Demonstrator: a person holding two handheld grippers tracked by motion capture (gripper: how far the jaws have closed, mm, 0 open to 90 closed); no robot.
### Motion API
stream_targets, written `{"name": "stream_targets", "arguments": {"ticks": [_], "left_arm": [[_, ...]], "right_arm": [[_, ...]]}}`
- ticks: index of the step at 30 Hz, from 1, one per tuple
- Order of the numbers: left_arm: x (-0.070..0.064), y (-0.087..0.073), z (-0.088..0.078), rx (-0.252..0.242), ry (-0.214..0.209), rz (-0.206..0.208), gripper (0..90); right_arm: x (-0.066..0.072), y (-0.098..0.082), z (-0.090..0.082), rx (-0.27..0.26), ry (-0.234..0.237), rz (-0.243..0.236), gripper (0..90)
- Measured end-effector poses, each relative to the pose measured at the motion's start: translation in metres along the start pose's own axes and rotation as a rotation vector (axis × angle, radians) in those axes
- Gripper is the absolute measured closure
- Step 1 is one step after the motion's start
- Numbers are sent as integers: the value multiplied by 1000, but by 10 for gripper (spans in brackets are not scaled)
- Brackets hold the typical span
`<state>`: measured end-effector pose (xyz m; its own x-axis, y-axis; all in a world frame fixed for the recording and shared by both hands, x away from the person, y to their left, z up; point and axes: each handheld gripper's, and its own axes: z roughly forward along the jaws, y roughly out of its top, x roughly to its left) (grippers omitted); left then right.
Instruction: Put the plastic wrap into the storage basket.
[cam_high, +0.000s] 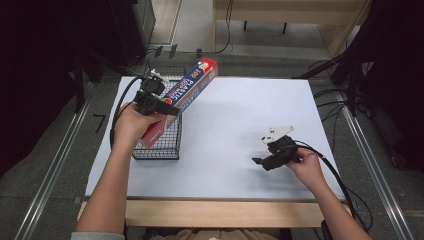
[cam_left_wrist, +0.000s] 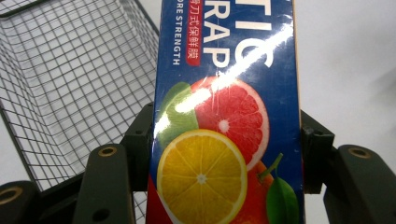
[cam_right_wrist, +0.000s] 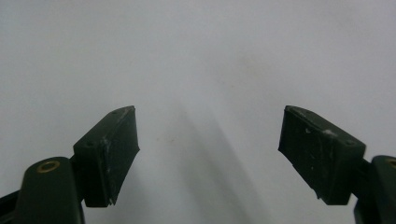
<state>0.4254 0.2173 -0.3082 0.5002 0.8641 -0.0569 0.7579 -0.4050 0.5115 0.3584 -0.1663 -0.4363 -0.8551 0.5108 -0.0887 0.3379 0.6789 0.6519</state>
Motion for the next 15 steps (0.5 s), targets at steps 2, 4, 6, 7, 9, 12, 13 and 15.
{"name": "stream_targets", "arguments": {"ticks": [2, 4, 6, 7, 9, 12, 13, 15], "left_arm": [[5, 3, 2, 5, 25, -10, 401], [7, 4, 3, 2, 27, -20, 401], [11, 6, 5, -7, 42, -50, 401], [13, 7, 6, -5, 48, -62, 401], [17, 8, 9, 4, 72, -78, 401], [22, 9, 14, 9, 108, -123, 400], [25, 9, 15, 13, 128, -135, 401], [29, 9, 19, 20, 146, -150, 400]], "right_arm": [[0, 0, 0, 1, -2, -4, 209], [0, 0, 1, 3, -3, -2, 208], [0, 0, 1, 5, -2, -2, 208], [0, 0, 1, 5, -2, -2, 208], [0, 0, 1, 7, -3, -6, 208], [0, 0, 1, 6, -5, -8, 208], [0, 0, 1, 7, -4, -7, 208], [0, 0, 1, 7, -5, -11, 208]]}}
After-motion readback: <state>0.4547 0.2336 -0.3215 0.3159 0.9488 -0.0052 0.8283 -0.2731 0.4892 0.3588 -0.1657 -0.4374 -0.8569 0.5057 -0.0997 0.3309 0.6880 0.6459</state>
